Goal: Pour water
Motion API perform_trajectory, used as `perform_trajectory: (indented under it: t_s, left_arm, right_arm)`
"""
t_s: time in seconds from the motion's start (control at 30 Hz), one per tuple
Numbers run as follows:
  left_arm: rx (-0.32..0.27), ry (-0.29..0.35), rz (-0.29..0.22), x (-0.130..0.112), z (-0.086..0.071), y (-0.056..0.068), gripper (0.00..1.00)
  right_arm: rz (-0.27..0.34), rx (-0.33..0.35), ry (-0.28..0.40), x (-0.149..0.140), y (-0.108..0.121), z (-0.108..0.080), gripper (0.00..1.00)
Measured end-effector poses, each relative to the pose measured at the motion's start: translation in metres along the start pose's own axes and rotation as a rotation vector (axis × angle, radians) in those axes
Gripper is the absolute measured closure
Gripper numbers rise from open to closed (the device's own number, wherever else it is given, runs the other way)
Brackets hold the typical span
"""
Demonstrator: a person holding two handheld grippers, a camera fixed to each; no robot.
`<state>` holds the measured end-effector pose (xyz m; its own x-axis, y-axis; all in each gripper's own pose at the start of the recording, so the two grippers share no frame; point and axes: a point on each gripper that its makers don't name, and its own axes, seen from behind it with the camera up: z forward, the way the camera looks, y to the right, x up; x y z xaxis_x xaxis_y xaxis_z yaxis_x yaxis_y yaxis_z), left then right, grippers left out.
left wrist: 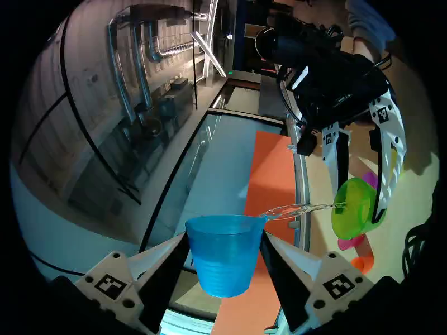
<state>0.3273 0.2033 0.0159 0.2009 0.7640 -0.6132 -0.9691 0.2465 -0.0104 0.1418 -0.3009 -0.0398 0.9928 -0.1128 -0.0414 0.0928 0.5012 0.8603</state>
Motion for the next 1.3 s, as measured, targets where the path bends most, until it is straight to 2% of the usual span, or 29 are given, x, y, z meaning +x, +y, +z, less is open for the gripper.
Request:
perform_trajectory:
  t_s: [0.2,0.6,1.3]
  left_arm:
    - [-0.003,0.008,0.034,0.006,0.003,0.001,0.14]
    - [0.007,0.019,0.134,0.01,0.011,-0.003,0.14]
    - [0.015,0.034,0.31,0.021,0.013,-0.002,0.14]
  right_arm:
    - [0.0,-0.005,0.005,0.001,0.002,-0.002,0.1]
    - [0.002,-0.015,0.007,0.0,0.008,-0.006,0.1]
    - [0.006,-0.024,0.019,0.004,0.013,-0.002,0.1]
